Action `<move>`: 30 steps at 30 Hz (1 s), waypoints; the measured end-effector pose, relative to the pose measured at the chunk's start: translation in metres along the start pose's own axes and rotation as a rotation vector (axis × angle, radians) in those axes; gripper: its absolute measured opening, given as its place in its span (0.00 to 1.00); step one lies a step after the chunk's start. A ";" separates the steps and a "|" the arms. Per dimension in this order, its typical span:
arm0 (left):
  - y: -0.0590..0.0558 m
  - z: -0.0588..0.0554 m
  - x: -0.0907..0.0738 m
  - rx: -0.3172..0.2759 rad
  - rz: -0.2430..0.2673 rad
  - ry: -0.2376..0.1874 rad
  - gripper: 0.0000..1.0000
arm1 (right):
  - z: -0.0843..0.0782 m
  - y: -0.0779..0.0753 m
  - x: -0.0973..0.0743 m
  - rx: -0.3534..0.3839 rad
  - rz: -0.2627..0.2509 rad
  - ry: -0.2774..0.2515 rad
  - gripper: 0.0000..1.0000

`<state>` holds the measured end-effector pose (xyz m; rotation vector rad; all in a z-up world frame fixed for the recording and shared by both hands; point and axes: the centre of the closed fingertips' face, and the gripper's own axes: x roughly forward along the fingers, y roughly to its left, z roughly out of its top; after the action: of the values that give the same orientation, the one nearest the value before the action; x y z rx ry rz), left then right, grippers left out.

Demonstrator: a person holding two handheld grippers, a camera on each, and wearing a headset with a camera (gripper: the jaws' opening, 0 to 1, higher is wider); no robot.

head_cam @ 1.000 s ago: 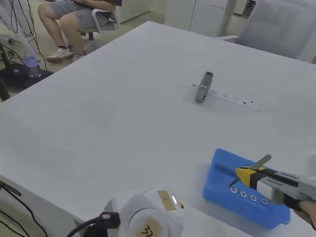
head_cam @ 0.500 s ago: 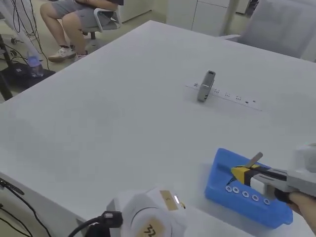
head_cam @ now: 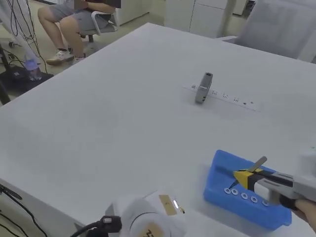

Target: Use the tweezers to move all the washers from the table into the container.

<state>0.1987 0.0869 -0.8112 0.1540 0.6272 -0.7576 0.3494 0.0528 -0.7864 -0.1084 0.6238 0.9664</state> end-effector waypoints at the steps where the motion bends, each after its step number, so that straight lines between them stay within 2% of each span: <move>1: 0.000 0.000 0.000 0.001 -0.001 0.001 0.57 | 0.001 0.001 -0.002 -0.002 -0.001 -0.005 0.03; 9: -0.003 -0.001 0.000 0.013 -0.011 0.012 0.56 | 0.012 0.012 -0.028 -0.003 0.000 -0.070 0.03; 14: -0.005 -0.002 0.001 0.022 -0.019 0.021 0.54 | 0.007 0.016 -0.043 0.008 0.002 -0.087 0.04; 21: -0.006 -0.003 0.000 0.040 -0.022 0.030 0.48 | -0.009 0.020 -0.057 0.018 0.010 -0.076 0.04; 30: -0.008 -0.004 0.001 0.043 -0.035 0.038 0.44 | -0.042 0.034 -0.062 -0.013 0.053 -0.003 0.04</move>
<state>0.1913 0.0821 -0.8143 0.1982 0.6514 -0.8037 0.2777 0.0121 -0.7813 -0.1024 0.6208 1.0221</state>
